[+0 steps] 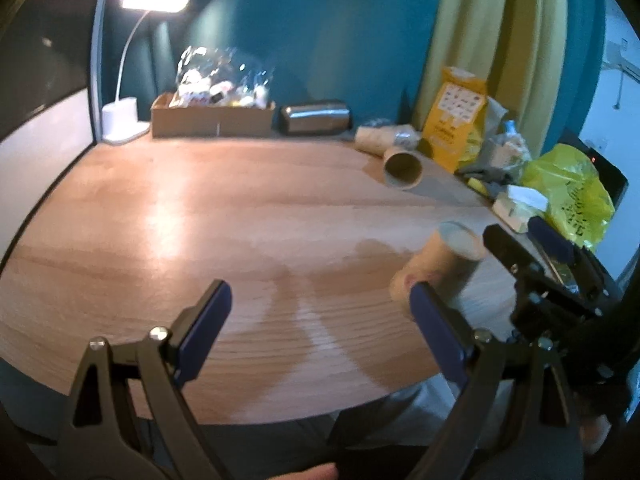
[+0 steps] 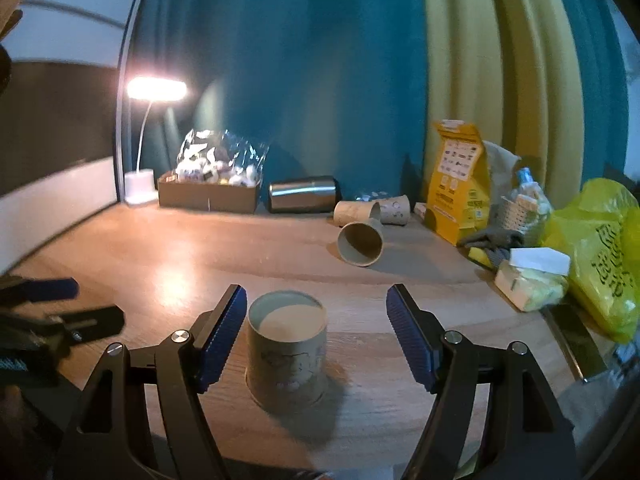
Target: Flip cup upside down
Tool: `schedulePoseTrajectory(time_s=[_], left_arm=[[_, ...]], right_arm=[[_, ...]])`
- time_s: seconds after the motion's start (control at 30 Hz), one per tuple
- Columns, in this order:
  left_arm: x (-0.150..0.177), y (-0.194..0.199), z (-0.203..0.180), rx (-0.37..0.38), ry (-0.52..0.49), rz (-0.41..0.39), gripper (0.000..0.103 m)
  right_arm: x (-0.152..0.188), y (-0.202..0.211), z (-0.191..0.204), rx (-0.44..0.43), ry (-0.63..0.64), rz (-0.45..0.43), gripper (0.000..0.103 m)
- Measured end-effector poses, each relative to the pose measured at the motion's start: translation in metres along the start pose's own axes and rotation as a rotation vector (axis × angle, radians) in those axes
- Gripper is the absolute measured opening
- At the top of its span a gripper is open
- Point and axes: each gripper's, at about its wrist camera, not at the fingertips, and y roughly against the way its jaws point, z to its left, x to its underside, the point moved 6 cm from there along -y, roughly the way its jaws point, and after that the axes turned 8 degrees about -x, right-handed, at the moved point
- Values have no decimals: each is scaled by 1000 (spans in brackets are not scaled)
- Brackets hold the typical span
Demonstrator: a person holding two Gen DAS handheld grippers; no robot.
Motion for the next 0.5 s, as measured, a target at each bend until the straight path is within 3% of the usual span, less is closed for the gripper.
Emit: schedulePoseTrajectory(time_s=[0.27,0.5], left_arm=[[-15,50,-20,-19,-26,-136,92],[-22,70,-20,-40,-33,-177,92]], right_arm=[[-14,45,-16,26,-64,-11,76],[-23,67,-24,23,-85,-25,76]])
